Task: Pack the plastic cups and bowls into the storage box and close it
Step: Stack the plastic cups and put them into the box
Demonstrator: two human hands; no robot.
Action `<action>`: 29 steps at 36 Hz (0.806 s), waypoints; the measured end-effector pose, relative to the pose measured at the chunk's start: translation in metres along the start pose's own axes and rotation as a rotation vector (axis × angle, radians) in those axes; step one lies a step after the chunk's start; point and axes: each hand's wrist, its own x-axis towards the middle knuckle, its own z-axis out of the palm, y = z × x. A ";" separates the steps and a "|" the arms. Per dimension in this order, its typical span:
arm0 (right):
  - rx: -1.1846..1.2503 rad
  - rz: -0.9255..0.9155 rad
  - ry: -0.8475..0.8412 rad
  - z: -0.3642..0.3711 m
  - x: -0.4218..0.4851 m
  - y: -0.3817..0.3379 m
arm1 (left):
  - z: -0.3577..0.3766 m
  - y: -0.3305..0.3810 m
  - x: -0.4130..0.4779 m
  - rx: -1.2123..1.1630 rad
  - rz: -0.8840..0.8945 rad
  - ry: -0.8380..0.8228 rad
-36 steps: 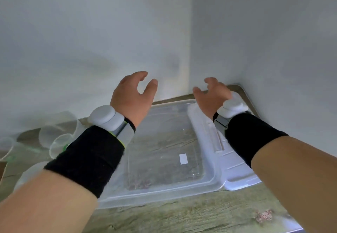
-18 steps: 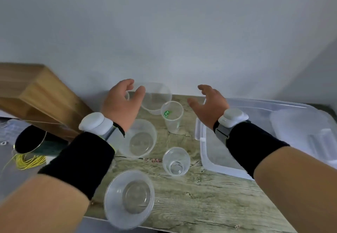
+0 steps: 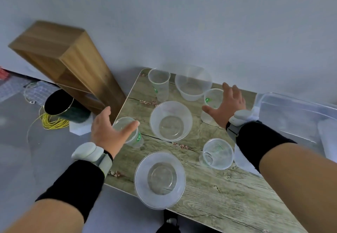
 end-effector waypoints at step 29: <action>0.100 -0.211 0.170 -0.018 0.015 -0.049 | 0.030 -0.042 0.032 -0.086 0.148 0.021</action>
